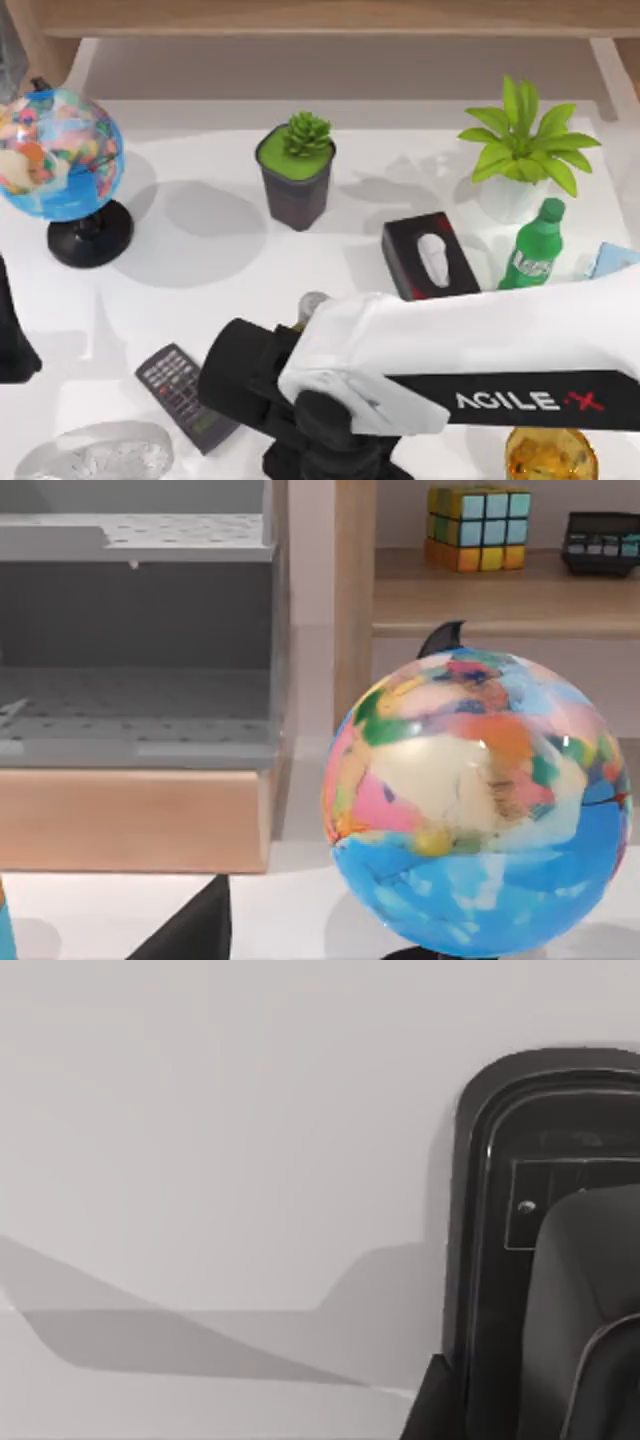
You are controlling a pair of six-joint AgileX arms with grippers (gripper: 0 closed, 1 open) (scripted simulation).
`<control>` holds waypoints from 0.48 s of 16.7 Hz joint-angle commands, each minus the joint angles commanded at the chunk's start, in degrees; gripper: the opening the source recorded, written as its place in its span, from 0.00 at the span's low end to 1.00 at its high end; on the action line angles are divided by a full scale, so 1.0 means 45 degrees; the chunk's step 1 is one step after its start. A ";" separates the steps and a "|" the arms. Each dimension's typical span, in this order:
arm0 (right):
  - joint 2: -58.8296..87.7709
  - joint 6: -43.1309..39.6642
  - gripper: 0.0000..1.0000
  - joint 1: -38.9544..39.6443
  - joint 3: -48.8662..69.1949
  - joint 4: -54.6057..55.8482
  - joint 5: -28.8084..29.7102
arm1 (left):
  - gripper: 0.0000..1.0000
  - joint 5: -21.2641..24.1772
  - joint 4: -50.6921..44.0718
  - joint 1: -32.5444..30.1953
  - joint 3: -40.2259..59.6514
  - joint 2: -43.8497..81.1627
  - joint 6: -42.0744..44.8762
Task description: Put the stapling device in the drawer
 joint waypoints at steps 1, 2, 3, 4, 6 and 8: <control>0.0000 0.0000 0.00 0.0000 0.0000 0.0000 0.0000 | 1.00 0.0000 0.0000 0.0000 0.0000 0.0000 0.0000; 0.0000 0.0000 0.00 0.0000 0.0000 0.0000 0.0000 | 1.00 0.0000 0.0000 0.0000 0.0000 0.0000 0.0000; 0.0000 0.0000 0.00 0.0000 0.0000 0.0000 0.0000 | 1.00 0.0000 0.0000 0.0000 0.0000 0.0000 0.0000; 0.0000 0.0000 0.00 0.0000 0.0000 0.0000 0.0000 | 1.00 0.0000 0.0000 0.0000 0.0000 0.0000 0.0000; 0.0000 0.0000 0.00 0.0000 0.0000 0.0000 0.0000 | 1.00 0.0000 0.0000 0.0000 0.0000 0.0000 0.0000; -0.0063 0.0017 0.00 0.0054 -0.0026 -0.0003 -0.0030 | 1.00 0.0000 0.0000 0.0000 0.0000 0.0000 0.0000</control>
